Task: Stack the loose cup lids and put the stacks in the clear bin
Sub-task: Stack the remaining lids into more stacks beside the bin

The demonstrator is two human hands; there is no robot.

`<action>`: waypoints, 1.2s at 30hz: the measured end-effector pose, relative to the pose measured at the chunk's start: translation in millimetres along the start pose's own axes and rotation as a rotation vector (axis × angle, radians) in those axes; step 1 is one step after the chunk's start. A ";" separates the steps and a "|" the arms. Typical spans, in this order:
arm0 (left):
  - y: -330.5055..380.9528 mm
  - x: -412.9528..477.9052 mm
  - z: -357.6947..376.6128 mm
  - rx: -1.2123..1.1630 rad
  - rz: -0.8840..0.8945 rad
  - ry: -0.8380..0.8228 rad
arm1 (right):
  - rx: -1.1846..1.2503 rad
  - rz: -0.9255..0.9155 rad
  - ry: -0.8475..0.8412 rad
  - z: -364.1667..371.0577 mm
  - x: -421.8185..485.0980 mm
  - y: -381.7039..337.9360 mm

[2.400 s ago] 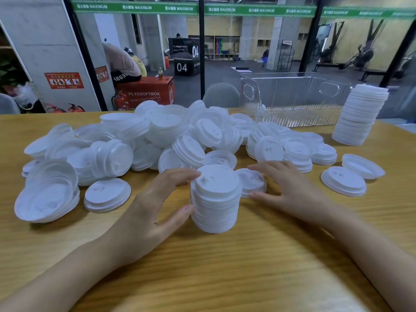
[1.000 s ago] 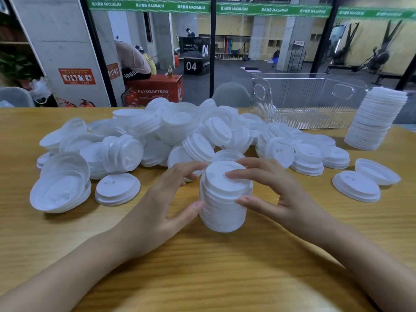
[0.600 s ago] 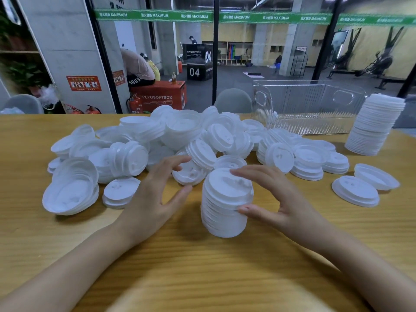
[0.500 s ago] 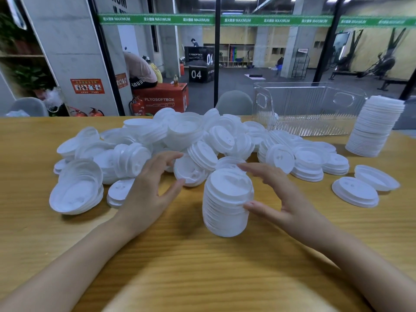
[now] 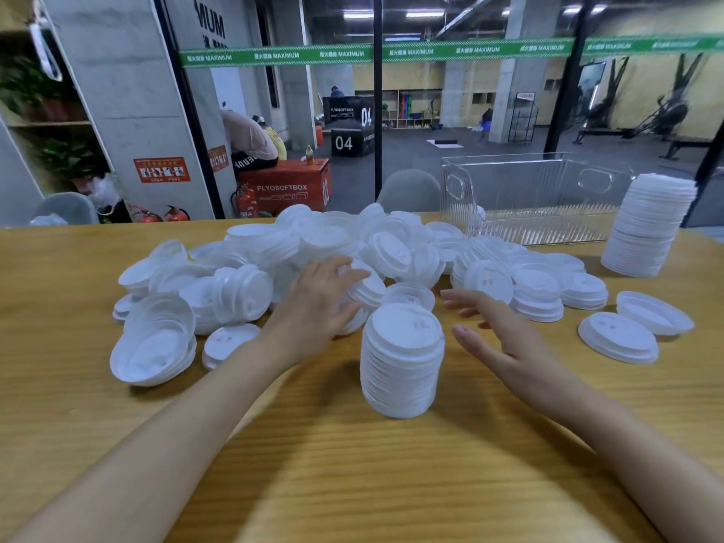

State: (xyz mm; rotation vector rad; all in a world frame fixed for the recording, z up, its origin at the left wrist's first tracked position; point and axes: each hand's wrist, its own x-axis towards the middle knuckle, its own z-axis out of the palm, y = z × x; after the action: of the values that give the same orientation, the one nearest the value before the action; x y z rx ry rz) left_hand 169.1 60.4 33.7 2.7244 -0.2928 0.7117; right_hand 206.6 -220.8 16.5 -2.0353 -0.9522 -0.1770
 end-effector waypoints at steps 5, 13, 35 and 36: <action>3.8 0.6 11.2 -0.007 -0.067 0.047 | -0.004 0.007 -0.014 0.4 0.8 2.4; -2.1 -16.5 0.2 -0.042 -0.113 0.196 | 0.001 0.012 -0.019 0.3 0.3 1.6; 18.2 -47.2 -25.1 -0.384 -0.323 0.299 | 0.004 0.004 -0.020 -2.3 -0.4 -3.3; 18.8 -48.3 -26.4 -0.412 -0.343 0.302 | 0.000 0.003 -0.020 -2.5 -0.3 -3.6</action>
State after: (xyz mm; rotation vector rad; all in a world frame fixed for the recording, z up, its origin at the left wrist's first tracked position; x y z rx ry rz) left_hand 111.0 57.7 35.8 2.1655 0.0902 0.8391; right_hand 204.5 -221.6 20.3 -2.0419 -0.9616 -0.1548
